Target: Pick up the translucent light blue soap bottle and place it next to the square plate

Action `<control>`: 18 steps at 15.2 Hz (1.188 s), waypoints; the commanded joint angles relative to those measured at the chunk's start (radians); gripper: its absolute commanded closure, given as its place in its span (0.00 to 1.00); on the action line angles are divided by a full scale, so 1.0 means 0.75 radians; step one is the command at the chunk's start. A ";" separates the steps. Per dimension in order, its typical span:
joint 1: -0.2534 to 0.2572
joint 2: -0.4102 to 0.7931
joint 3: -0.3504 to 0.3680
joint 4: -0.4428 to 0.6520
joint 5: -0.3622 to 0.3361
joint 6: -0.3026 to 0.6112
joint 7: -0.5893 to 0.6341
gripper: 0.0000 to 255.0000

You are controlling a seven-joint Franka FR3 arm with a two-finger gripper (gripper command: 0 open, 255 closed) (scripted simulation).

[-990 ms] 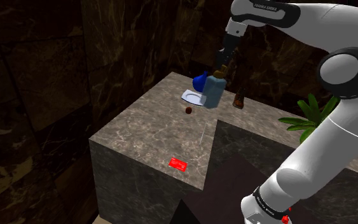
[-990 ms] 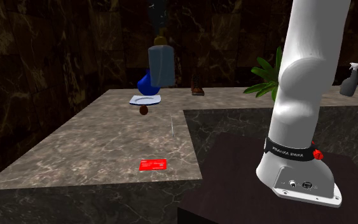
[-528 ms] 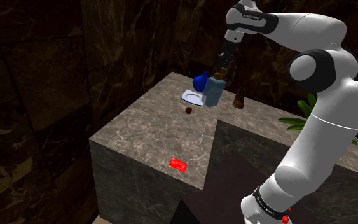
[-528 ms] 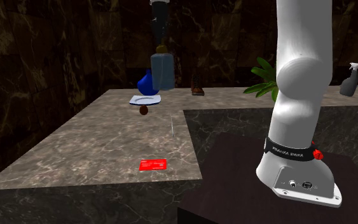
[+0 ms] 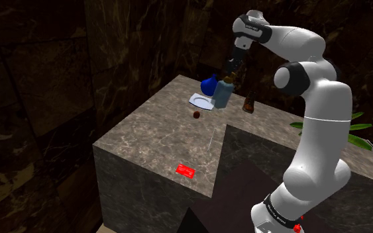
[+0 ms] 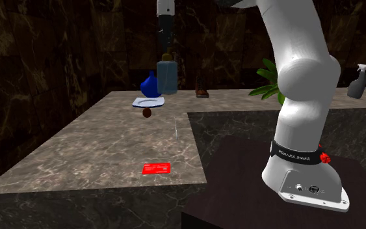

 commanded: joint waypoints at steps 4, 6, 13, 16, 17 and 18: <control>-0.036 0.102 0.002 0.058 0.022 0.042 -0.028 1.00; -0.029 0.089 0.001 0.001 0.019 0.086 -0.030 1.00; -0.012 0.067 0.002 -0.163 0.016 0.226 -0.036 1.00; -0.007 0.065 0.002 -0.220 0.017 0.281 -0.039 1.00; -0.006 0.065 0.003 -0.237 0.017 0.299 -0.039 1.00; -0.005 0.065 0.003 -0.251 0.018 0.313 -0.040 1.00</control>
